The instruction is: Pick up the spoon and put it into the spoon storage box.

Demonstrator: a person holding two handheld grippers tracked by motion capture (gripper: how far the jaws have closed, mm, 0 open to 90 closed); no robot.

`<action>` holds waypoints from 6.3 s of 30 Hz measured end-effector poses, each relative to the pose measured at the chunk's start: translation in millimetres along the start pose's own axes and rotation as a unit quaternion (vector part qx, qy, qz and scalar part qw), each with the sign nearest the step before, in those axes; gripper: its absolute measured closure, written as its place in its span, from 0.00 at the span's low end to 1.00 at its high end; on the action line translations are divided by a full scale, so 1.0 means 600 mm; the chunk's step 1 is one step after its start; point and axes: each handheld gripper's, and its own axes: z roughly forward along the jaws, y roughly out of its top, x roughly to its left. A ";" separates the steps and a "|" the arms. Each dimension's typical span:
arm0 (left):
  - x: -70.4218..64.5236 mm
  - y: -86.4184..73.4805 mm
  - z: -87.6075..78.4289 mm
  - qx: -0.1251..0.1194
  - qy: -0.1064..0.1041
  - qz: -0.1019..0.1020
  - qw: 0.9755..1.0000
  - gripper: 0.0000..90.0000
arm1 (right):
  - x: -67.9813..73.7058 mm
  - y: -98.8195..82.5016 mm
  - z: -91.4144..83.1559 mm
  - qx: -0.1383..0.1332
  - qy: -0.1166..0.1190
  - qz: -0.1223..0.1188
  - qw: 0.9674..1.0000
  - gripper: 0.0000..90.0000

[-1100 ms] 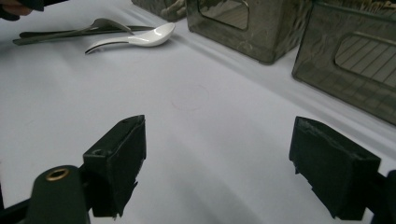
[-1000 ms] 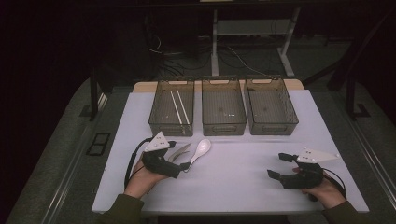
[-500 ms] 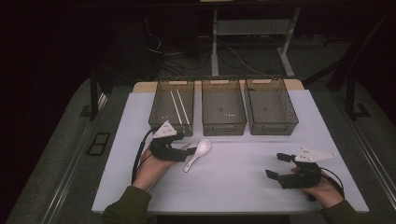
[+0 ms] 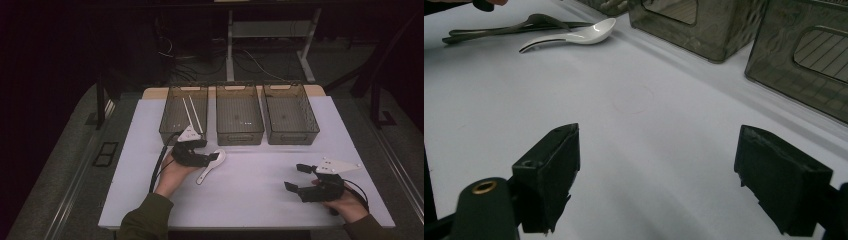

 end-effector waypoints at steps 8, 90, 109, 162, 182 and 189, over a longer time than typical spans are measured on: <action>-0.009 -0.013 0.015 0.028 0.004 0.000 1.000 0.49 | 0.000 0.000 0.000 0.001 0.000 -0.002 1.000 0.20; -0.026 -0.038 0.029 0.130 0.007 -0.041 0.991 0.76 | 0.008 0.001 0.005 0.010 -0.005 -0.021 1.000 0.20; -0.030 -0.037 0.031 0.138 0.005 -0.014 0.990 0.94 | 0.009 0.001 0.006 0.011 -0.003 -0.023 1.000 0.20; -0.026 0.095 0.013 0.076 -0.098 0.091 0.988 0.94 | 0.004 -0.003 0.015 -0.003 -0.010 0.000 1.000 0.13; -0.004 0.193 0.041 0.062 -0.086 0.122 0.987 0.94 | 0.002 -0.004 0.011 -0.009 -0.015 0.003 1.000 0.13; 0.010 0.211 0.074 0.059 -0.083 0.117 0.988 0.94 | -0.001 -0.005 0.008 -0.010 -0.017 0.007 1.000 0.13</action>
